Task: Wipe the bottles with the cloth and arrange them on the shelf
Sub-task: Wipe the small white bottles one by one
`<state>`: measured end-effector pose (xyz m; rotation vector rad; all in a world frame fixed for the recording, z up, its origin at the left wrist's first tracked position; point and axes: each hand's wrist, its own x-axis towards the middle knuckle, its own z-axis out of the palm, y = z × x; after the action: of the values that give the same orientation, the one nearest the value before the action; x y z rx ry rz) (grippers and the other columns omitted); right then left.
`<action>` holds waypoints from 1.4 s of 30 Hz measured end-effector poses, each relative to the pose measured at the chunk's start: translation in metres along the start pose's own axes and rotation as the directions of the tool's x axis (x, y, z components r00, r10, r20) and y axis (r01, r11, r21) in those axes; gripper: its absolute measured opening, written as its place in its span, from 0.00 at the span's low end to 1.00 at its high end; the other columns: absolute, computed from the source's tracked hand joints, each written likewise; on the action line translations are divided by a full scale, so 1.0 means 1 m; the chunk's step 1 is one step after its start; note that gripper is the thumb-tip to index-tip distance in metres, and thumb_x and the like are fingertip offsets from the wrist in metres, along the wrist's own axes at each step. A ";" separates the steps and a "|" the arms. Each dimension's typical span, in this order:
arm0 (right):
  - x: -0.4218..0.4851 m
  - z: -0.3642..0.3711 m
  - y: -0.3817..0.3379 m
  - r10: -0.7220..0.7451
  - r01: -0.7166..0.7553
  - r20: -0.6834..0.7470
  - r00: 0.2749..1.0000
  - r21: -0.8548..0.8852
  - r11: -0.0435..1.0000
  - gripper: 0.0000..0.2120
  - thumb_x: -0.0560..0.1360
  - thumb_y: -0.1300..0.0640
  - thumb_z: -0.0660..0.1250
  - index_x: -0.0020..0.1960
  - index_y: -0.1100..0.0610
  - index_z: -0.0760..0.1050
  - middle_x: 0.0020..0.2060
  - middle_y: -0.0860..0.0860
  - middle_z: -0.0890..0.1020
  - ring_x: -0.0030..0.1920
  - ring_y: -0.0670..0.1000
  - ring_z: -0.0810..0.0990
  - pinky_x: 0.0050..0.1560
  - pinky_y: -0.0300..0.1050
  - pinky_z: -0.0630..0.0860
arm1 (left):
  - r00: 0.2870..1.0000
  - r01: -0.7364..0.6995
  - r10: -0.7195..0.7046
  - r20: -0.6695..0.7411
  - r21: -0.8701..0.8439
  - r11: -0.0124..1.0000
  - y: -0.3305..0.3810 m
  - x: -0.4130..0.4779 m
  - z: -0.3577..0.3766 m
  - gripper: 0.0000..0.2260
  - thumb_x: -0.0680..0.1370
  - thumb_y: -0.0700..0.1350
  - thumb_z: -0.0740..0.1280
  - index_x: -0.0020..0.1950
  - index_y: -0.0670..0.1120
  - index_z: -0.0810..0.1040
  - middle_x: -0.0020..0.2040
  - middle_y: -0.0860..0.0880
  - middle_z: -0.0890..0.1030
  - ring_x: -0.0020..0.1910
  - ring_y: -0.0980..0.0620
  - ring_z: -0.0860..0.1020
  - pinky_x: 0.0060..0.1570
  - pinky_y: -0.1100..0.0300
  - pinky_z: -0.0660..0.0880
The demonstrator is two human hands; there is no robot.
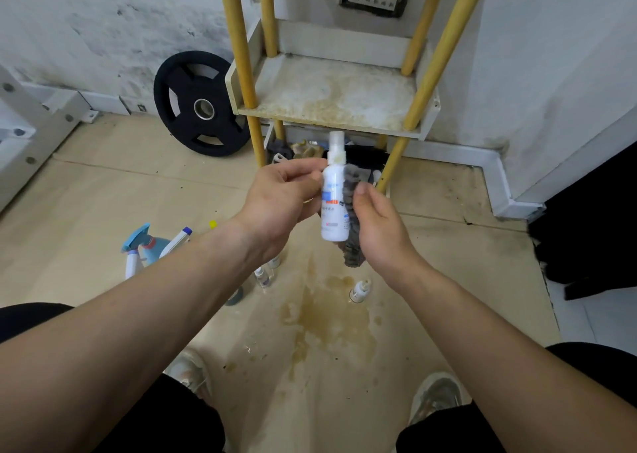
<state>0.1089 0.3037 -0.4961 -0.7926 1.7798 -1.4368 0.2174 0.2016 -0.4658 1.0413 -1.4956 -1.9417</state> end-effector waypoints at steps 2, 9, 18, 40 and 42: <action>0.001 -0.003 -0.005 0.062 -0.056 -0.046 0.997 0.133 0.990 0.17 0.87 0.49 0.53 0.51 0.50 0.79 0.39 0.50 0.84 0.40 0.52 0.82 0.45 0.52 0.79 | 1.000 0.007 -0.007 0.017 0.010 1.000 -0.004 -0.001 0.002 0.13 0.80 0.31 0.66 0.62 0.40 0.81 0.54 0.41 0.86 0.51 0.48 0.82 0.57 0.54 0.77; 0.004 -0.006 -0.009 0.072 -0.048 -0.068 0.995 0.299 0.953 0.16 0.87 0.54 0.53 0.51 0.51 0.79 0.47 0.51 0.85 0.51 0.52 0.84 0.58 0.52 0.79 | 0.994 0.028 -0.032 0.108 0.037 0.999 -0.004 -0.007 0.004 0.13 0.80 0.37 0.69 0.65 0.42 0.77 0.48 0.44 0.84 0.50 0.46 0.83 0.56 0.48 0.82; 0.008 -0.006 -0.014 -0.059 0.090 -0.132 0.990 0.243 0.966 0.17 0.87 0.57 0.54 0.74 0.56 0.70 0.62 0.53 0.83 0.60 0.52 0.83 0.59 0.51 0.81 | 0.994 -0.103 0.096 0.043 0.226 0.969 -0.008 -0.017 0.017 0.17 0.75 0.43 0.76 0.61 0.49 0.75 0.52 0.40 0.83 0.48 0.39 0.84 0.54 0.40 0.81; 0.007 0.000 -0.019 -0.064 0.102 -0.195 0.979 0.195 0.975 0.16 0.86 0.50 0.53 0.67 0.52 0.75 0.53 0.43 0.85 0.55 0.44 0.83 0.59 0.44 0.79 | 0.999 -0.047 0.047 0.002 0.029 0.998 -0.012 -0.020 0.028 0.10 0.84 0.40 0.63 0.61 0.40 0.81 0.57 0.37 0.83 0.55 0.43 0.83 0.46 0.52 0.84; 0.005 0.003 -0.016 -0.084 0.104 -0.171 0.982 0.116 0.988 0.25 0.82 0.44 0.53 0.76 0.52 0.69 0.63 0.49 0.82 0.62 0.48 0.81 0.64 0.49 0.78 | 0.997 -0.049 0.051 -0.057 0.038 0.998 -0.013 -0.019 0.030 0.08 0.82 0.40 0.66 0.60 0.40 0.80 0.55 0.39 0.83 0.53 0.44 0.84 0.49 0.46 0.84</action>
<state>0.1088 0.2949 -0.4814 -0.7186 1.7748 -1.7022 0.2064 0.2373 -0.4691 1.0570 -1.5164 -1.8407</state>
